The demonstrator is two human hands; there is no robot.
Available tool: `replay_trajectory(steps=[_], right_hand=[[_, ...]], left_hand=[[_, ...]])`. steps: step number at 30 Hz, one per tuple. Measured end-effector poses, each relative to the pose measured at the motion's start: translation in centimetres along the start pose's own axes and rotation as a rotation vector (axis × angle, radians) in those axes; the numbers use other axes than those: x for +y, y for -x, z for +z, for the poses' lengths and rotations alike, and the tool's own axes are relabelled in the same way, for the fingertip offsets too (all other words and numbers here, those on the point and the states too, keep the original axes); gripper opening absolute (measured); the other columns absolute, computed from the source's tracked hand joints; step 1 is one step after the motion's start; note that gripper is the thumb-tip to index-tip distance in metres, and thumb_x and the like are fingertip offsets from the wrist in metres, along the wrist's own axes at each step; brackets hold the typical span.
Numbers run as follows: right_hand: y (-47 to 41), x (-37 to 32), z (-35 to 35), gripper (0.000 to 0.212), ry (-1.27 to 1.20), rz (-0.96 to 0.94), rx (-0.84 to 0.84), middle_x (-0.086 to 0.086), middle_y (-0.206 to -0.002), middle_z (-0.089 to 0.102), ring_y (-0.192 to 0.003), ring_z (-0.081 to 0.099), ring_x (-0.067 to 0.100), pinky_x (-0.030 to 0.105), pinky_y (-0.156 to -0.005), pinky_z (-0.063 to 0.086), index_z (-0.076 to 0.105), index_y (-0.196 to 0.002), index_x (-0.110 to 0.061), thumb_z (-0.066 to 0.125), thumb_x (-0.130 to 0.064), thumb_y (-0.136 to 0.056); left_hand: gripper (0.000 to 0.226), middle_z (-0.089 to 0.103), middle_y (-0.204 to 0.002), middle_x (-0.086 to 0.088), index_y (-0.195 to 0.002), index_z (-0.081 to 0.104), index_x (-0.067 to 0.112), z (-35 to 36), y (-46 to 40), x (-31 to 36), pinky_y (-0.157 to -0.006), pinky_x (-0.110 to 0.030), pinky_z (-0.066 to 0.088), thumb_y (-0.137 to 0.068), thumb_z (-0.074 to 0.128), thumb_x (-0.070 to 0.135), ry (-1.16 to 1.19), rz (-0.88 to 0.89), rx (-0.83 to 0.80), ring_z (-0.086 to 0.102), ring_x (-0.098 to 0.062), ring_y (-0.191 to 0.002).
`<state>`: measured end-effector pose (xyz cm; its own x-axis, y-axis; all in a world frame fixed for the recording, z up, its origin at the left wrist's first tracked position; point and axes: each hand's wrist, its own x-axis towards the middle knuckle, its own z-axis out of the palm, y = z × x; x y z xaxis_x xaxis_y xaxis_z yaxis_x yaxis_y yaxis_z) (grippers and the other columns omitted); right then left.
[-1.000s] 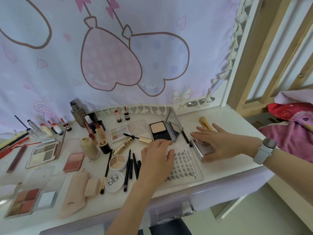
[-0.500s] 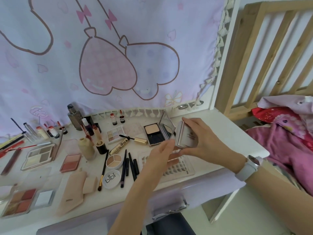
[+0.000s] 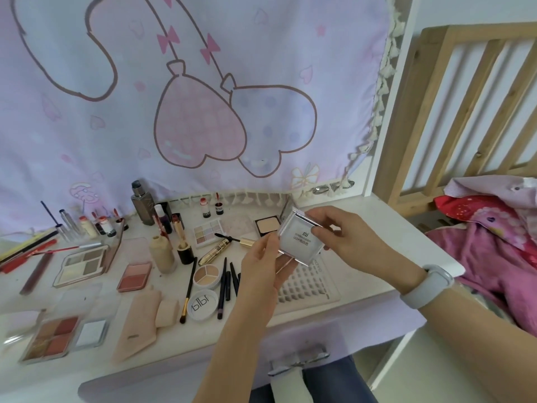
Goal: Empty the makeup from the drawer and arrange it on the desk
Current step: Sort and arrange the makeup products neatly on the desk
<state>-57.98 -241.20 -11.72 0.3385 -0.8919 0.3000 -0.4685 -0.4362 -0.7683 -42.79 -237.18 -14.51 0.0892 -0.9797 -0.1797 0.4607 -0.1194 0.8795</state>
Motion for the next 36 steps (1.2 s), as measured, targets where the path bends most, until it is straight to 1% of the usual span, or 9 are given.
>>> replay_trajectory(steps=[8, 13, 16, 19, 22, 26, 29, 34, 36], right_hand=[[0.9, 0.9, -0.5, 0.023, 0.062, -0.187, 0.038, -0.022, -0.100, 0.054, -0.096, 0.054, 0.003, 0.043, -0.093, 0.045, 0.047, -0.098, -0.041, 0.051, -0.022, -0.085], [1.1, 2.1, -1.4, 0.022, 0.146, -0.188, -0.047, -0.018, -0.104, 0.060, -0.100, 0.055, -0.003, 0.038, -0.104, 0.035, 0.058, -0.103, -0.037, 0.046, -0.024, -0.089], [0.5, 1.1, -2.8, 0.025, -0.183, 0.064, -0.117, -0.005, -0.101, 0.069, -0.094, 0.065, 0.007, 0.031, -0.100, 0.045, 0.065, -0.105, -0.021, 0.046, -0.007, -0.095], [-0.7, 0.1, -3.3, 0.026, -0.236, 0.119, -0.221, 0.010, -0.099, 0.071, -0.092, 0.068, 0.020, 0.030, -0.089, 0.053, 0.068, -0.108, -0.009, 0.046, -0.010, -0.095], [-1.7, -0.7, -3.0, 0.025, -0.079, 0.065, -0.257, 0.013, -0.092, 0.071, -0.088, 0.065, 0.032, 0.037, -0.084, 0.052, 0.072, -0.096, -0.024, 0.051, -0.012, -0.092], [-2.4, -0.4, -2.9, 0.021, 0.008, 0.109, -0.300, 0.005, -0.082, 0.071, -0.073, 0.063, 0.018, 0.036, -0.080, 0.052, 0.070, -0.084, -0.018, 0.052, -0.008, -0.085], [-2.4, 0.7, -2.7, 0.017, 0.132, 0.130, -0.317, 0.006, -0.084, 0.072, -0.082, 0.065, 0.022, 0.042, -0.099, 0.041, 0.069, -0.091, -0.015, 0.053, -0.013, -0.084], [-1.9, 1.8, -2.2, 0.019, 0.146, 0.151, -0.233, 0.008, -0.083, 0.070, -0.078, 0.063, 0.019, 0.045, -0.109, 0.028, 0.065, -0.082, -0.022, 0.051, -0.009, -0.079], [-1.9, 1.8, -2.2, 0.024, 0.144, 0.164, -0.202, 0.009, -0.078, 0.069, -0.067, 0.059, 0.012, 0.038, -0.101, 0.030, 0.058, -0.072, -0.028, 0.050, -0.007, -0.079]], left_hand=[[0.056, 0.059, -0.120, -0.024, -0.120, 0.057, 0.005, 1.7, -1.3, 0.9, -0.086, -0.044, 0.053, -0.087, 0.047, 0.049, 0.324, -0.257, -0.189, 0.064, -0.036, -0.102], [0.044, 0.063, -0.103, -0.006, -0.118, 0.053, 0.008, 2.0, -1.7, 0.5, -0.087, -0.043, 0.053, -0.080, 0.064, 0.028, 0.072, 0.076, -0.100, 0.065, -0.022, -0.099], [0.049, 0.063, -0.096, 0.024, -0.113, 0.048, 0.036, 2.1, -1.3, 0.4, -0.089, -0.017, 0.047, -0.077, 0.072, 0.013, -0.375, 0.376, -0.032, 0.058, 0.008, -0.096], [0.075, 0.045, -0.124, 0.011, -0.131, 0.039, 0.029, 1.8, -1.9, 0.0, -0.094, -0.011, 0.039, -0.068, 0.080, 0.024, -0.699, 0.596, -0.055, 0.045, 0.001, -0.116], [0.082, 0.034, -0.127, 0.013, -0.138, 0.035, 0.020, 1.8, -2.6, -0.5, -0.099, -0.012, 0.033, -0.068, 0.075, 0.037, -0.995, 0.748, -0.066, 0.038, -0.005, -0.120], [0.077, 0.035, -0.125, 0.012, -0.133, 0.036, 0.022, 1.8, -3.4, -1.5, -0.101, -0.030, 0.038, -0.066, 0.063, 0.048, -1.113, 0.898, -0.022, 0.036, -0.010, -0.120], [0.073, 0.040, -0.124, 0.003, -0.129, 0.037, 0.017, 1.8, -4.1, -2.6, -0.096, -0.035, 0.043, -0.067, 0.057, 0.050, -1.200, 1.010, 0.031, 0.039, -0.014, -0.115], [0.080, 0.046, -0.123, -0.002, -0.127, 0.040, 0.014, 2.4, -4.4, -3.7, -0.094, -0.037, 0.044, -0.060, 0.077, 0.037, -1.249, 1.057, 0.063, 0.041, -0.017, -0.113], [0.083, 0.050, -0.122, -0.004, -0.126, 0.042, 0.014, 2.6, -4.5, -3.8, -0.094, -0.037, 0.044, -0.057, 0.083, 0.033, -1.270, 1.068, 0.071, 0.042, -0.017, -0.113]])
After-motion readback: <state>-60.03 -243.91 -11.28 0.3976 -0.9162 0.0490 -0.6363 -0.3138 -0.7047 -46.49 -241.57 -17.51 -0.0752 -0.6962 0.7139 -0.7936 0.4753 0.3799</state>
